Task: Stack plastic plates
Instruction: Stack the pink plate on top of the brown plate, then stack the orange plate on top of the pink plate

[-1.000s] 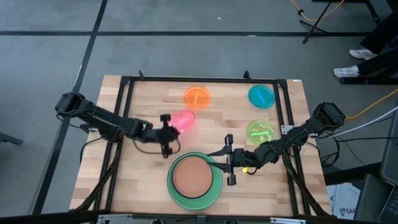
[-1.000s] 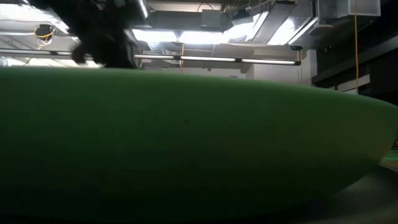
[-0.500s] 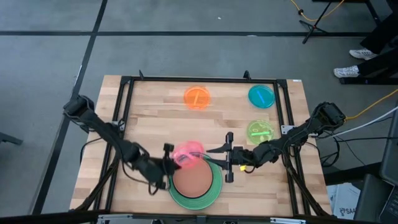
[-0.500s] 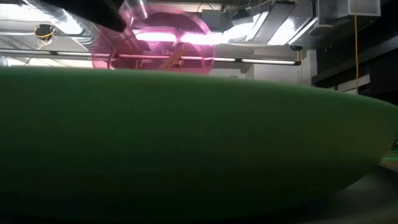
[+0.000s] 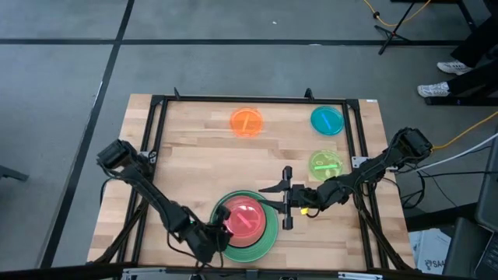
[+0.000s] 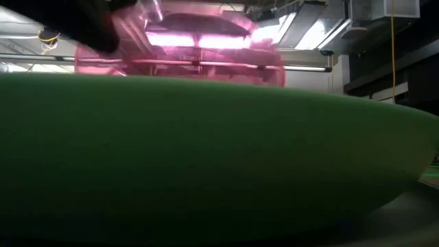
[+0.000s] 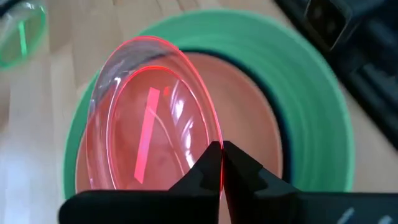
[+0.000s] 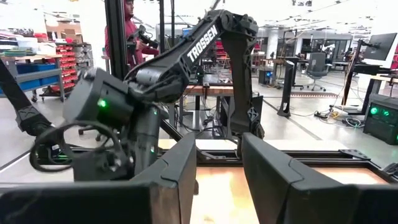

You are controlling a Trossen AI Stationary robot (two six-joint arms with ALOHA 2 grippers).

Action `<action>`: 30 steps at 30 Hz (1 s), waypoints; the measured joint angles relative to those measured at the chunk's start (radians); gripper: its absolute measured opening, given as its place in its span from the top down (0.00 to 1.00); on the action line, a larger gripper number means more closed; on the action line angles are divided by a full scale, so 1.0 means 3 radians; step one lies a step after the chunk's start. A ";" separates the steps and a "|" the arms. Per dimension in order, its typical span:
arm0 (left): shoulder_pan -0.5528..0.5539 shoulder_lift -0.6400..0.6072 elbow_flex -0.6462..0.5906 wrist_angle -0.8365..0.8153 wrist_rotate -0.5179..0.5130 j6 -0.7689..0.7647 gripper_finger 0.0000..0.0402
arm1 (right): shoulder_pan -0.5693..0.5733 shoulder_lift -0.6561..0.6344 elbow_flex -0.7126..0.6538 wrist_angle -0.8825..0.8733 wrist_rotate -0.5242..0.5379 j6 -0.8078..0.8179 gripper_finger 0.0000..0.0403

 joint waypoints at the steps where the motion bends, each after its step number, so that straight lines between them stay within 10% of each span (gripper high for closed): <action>1: 0.0011 0.0020 -0.0003 -0.0027 0.0000 -0.0004 0.99 | 0.0000 0.0000 0.0000 0.0000 0.0000 0.0000 0.70; 19: 0.0058 -0.0055 0.0307 -0.0687 0.0144 -0.0231 0.76 | 0.0000 0.0000 0.0000 -0.0003 0.0000 0.0001 0.70; 30: 0.0366 -0.0503 0.0411 -0.1462 -0.0438 0.0079 0.74 | 0.0001 0.0001 0.0000 -0.0003 -0.0001 0.0001 0.70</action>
